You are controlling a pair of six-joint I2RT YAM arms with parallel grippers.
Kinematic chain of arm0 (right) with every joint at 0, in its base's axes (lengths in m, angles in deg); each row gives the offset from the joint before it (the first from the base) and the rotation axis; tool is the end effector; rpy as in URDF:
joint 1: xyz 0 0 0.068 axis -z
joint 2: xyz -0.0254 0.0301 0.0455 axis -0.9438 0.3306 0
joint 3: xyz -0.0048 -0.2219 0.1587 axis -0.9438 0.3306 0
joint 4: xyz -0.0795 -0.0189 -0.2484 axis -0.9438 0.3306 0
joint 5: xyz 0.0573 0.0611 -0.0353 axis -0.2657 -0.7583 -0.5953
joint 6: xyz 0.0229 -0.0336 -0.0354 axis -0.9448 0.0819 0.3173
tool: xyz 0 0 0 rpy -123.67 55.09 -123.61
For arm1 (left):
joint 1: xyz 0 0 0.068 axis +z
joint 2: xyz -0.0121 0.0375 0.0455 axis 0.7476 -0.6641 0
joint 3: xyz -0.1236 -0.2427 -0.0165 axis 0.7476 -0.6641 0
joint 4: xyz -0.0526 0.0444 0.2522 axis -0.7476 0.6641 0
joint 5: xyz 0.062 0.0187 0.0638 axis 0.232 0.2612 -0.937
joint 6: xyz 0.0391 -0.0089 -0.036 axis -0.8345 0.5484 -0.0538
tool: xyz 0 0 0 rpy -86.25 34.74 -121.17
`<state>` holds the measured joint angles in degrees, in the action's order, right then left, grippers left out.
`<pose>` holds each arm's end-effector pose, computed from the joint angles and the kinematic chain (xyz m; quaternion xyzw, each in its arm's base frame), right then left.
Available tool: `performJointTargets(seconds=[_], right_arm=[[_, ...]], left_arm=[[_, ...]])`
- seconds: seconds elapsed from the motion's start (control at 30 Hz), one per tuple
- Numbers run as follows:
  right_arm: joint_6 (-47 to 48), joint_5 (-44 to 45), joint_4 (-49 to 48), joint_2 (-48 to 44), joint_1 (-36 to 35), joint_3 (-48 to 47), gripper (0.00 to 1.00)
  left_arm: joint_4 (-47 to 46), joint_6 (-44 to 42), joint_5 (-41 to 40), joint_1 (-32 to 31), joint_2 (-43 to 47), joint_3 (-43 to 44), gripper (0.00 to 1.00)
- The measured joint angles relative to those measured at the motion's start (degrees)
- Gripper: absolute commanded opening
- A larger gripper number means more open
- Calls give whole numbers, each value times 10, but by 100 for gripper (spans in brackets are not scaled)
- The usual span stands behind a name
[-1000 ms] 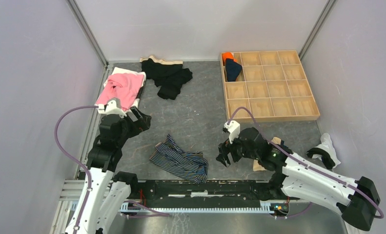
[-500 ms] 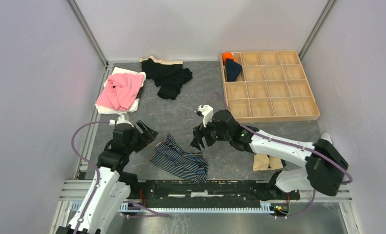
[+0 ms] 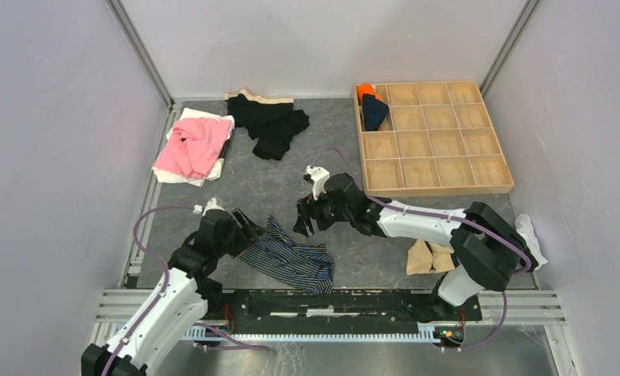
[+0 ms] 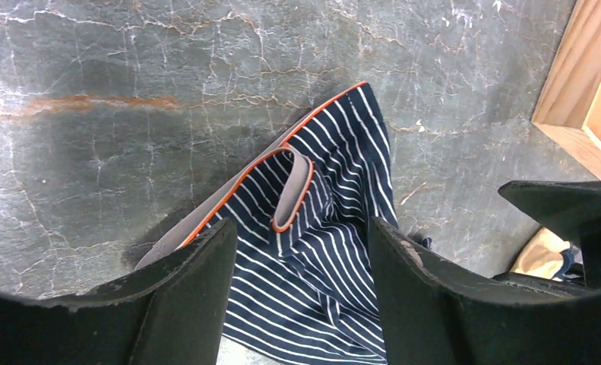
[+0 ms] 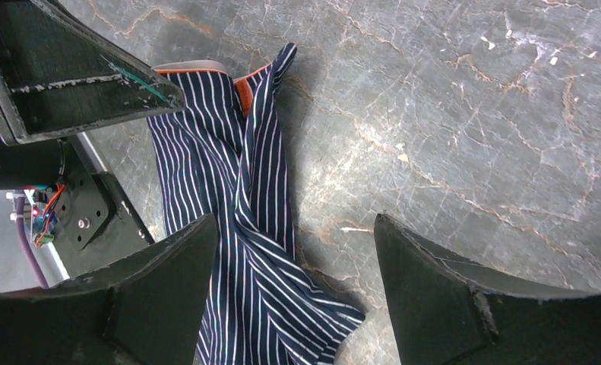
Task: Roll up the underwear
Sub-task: Flatten out the underwear at the center of the board.
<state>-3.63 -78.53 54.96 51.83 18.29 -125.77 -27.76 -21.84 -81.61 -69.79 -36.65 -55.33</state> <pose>0.1959 0.2664 0.2048 -0.2579 0.8430 0.3595 0.3060 0.1211 -0.0471 0.1748 -0.2564 0.8832 -0.2360 0.3137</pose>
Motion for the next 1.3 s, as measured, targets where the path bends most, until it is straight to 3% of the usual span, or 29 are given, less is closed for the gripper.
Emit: performJointTargets(seconds=[0.13, 0.53, 0.73, 0.97, 1.07, 1.3], right_arm=[[-3, -6, -6, 29, 0, -17, 82], [-44, -34, -31, 142, 0, -112, 78], [-52, -54, -28, 217, 0, -184, 76], [-51, -77, -8, 283, 0, -244, 65], [-49, -82, 2, 302, 0, -256, 54], [-40, -87, 6, 313, 0, -259, 5]], left_arm=[[-16, 4, -6, -3, -7, -13, 61], [-89, 7, -9, -9, -33, -36, 15], [-101, 8, -9, -9, -37, -40, 3], [-107, 8, -10, -10, -34, -48, 2], [-109, 8, -10, -10, -34, -49, 2], [-110, 8, -9, -10, -32, -49, 2]])
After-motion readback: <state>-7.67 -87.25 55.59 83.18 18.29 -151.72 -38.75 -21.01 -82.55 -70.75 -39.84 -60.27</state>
